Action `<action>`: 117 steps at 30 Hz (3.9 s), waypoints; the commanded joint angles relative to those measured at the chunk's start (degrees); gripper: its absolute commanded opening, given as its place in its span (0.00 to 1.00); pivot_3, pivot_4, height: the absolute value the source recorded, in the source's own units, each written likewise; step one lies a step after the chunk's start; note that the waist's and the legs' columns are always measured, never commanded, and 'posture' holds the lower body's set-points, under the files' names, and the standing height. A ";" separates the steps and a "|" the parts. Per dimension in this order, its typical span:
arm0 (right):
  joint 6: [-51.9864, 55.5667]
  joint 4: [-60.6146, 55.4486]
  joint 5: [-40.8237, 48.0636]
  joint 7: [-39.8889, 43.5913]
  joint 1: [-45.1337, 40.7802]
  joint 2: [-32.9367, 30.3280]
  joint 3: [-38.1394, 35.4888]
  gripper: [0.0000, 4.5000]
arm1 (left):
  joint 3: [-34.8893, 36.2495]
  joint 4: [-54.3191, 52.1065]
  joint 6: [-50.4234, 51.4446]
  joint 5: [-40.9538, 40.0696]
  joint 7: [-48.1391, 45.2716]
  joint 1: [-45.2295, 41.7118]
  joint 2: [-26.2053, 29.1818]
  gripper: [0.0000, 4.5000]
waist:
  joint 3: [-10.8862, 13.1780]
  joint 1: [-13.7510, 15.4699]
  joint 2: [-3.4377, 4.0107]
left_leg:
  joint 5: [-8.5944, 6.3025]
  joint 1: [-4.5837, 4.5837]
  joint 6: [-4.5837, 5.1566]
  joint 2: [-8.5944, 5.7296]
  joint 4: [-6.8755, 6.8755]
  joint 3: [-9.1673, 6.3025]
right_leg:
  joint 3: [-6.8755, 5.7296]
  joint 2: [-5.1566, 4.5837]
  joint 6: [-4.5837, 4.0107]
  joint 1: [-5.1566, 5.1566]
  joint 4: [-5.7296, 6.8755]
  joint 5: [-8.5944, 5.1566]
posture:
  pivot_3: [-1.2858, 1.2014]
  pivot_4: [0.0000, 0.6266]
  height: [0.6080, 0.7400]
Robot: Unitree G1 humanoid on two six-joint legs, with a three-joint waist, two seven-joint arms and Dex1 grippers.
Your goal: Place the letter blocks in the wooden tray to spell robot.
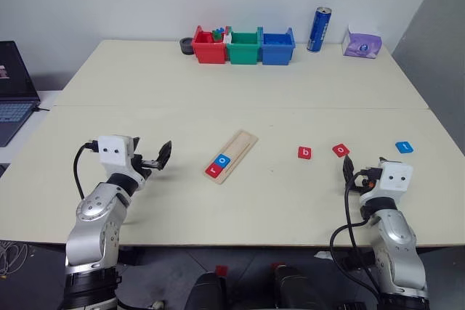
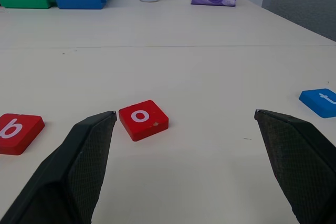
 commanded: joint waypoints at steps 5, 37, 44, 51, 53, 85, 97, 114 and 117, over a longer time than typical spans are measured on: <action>8.93 -12.33 12.22 17.77 1.29 -6.22 7.38 0.99 | -8.93 -7.28 9.01 -3.31 -7.86 -2.10 3.20 1.00 | 0.02 -0.03 0.00 | 0.00 0.00 0.00 0.02 -0.01 -0.05 | -0.01 0.02 0.01 0.00 0.00 -0.01 | 0.52 0.24 1.00; 21.99 -29.21 19.04 31.37 -0.30 -22.12 13.97 0.99 | -20.98 -1.71 17.81 5.74 -4.97 -6.76 0.70 1.00 | 0.24 0.08 -0.36 | 0.00 -0.02 0.01 -0.03 0.02 -0.14 | -0.05 0.02 0.04 0.02 -0.04 -0.02 | 0.52 0.24 1.00; 21.83 -29.70 19.08 31.45 0.55 -22.77 13.46 0.99 | -20.78 -2.06 18.72 5.50 -4.78 -6.67 -0.03 1.00 | 0.24 0.09 -0.36 | 0.00 -0.01 0.01 -0.02 0.02 -0.15 | -0.05 0.01 0.04 0.02 -0.04 -0.02 | 0.52 0.24 1.00; 21.49 -30.07 18.90 31.57 0.86 -23.05 13.55 0.99 | -21.47 -3.89 18.31 5.03 -6.10 -6.23 -0.46 1.00 | 0.24 0.11 -0.37 | 0.00 -0.02 0.01 -0.03 0.02 -0.15 | -0.04 0.01 0.04 0.03 -0.04 -0.02 | 0.52 0.24 1.00; 21.49 -30.13 18.94 31.63 0.88 -23.06 13.66 0.99 | -21.59 -3.90 18.17 5.08 -6.62 -6.20 -0.28 1.00 | 0.24 0.11 -0.37 | 0.00 -0.02 0.01 -0.03 0.02 -0.15 | -0.04 0.01 0.04 0.03 -0.04 -0.02 | 0.52 0.24 1.00; 23.31 -30.83 20.58 32.88 0.75 -24.04 13.89 1.00 | -21.48 -1.84 29.23 6.10 -7.34 -9.12 3.20 0.46 | 0.21 0.09 -0.38 | 0.00 0.05 0.01 -0.03 0.02 -0.15 | -0.05 0.02 0.04 0.06 -0.03 -0.03 | 0.52 0.24 1.00; 24.03 -31.03 20.48 32.19 0.00 -24.07 14.84 1.00 | -22.44 3.72 21.33 6.57 -13.75 -10.73 6.12 0.66 | 0.21 0.10 -0.37 | 0.00 0.05 0.01 -0.03 0.02 -0.13 | -0.06 0.03 0.04 0.06 -0.03 -0.03 | 0.52 0.24 1.00; 24.01 -32.28 20.41 31.54 1.12 -24.16 14.67 1.00 | -16.68 -3.99 16.69 -0.61 -16.25 -7.01 4.35 1.00 | 0.26 0.09 -0.45 | 0.00 -0.02 0.01 0.00 0.02 -0.16 | -0.06 0.01 0.04 0.02 -0.05 -0.03 | 0.52 0.24 1.00; 23.98 -32.36 20.31 31.49 1.21 -24.25 14.63 1.00 | -18.87 -4.81 17.67 1.04 -15.17 -6.33 4.68 1.00 | 0.26 0.09 -0.45 | 0.00 -0.02 0.01 0.00 0.02 -0.15 | -0.05 0.01 0.04 0.02 -0.05 -0.03 | 0.52 0.24 1.00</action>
